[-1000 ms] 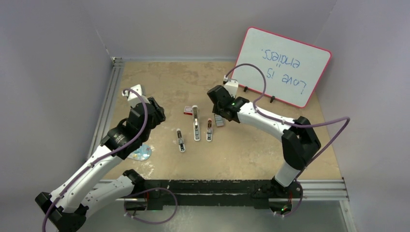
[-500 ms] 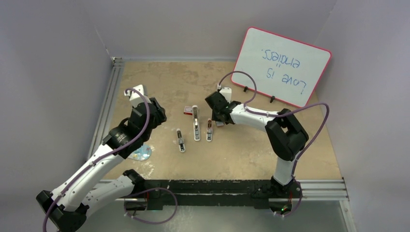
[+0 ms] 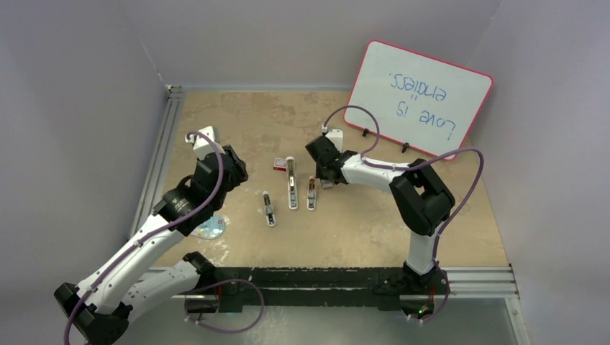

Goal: Load the staples into the stapler

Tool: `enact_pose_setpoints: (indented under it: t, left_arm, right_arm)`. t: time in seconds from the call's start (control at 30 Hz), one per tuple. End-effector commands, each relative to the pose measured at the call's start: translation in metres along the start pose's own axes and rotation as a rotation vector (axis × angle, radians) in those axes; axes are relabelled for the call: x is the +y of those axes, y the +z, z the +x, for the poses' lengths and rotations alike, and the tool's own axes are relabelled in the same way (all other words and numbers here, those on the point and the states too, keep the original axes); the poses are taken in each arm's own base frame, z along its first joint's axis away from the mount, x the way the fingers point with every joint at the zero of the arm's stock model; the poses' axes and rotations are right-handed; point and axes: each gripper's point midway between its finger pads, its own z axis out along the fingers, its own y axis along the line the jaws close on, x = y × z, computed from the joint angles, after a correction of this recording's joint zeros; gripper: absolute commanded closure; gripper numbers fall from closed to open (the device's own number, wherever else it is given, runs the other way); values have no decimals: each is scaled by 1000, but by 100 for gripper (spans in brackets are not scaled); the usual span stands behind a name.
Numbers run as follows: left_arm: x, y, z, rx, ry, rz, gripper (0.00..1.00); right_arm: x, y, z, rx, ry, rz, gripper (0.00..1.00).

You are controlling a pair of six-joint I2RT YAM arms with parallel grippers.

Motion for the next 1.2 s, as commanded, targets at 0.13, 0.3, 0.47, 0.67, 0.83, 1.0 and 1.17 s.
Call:
enact_pose_setpoints:
  t: [0.13,0.3,0.47,0.67,0.83,1.0,1.17]
  left_arm:
    - [-6,1,-10,-36,-12,21,60]
    - [-6,1,-11,-36,-10,21,60]
    - [-6,1,-11,-36,-11,22,60]
    - [-6,1,-11,-36,-11,21,60]
    - [-5,0,-11,-38,-11,21,60]
    - [-5,0,-11,-37,-11,21,60]
    - [-5,0,-11,-39,-12,21,60]
  right_arm:
    - [3,2,-2,-13,-11,-25,63]
    - [1,5,0,-6,-16,-12,62]
    - [-1,6,4,5,-23,-8,62]
    - [-2,9,8,15,-24,-6,62]
    - [-2,11,10,17,-20,-10,64]
    - [-3,10,7,10,-12,-11,70]
    - [-3,3,-1,-16,9,-12,75]
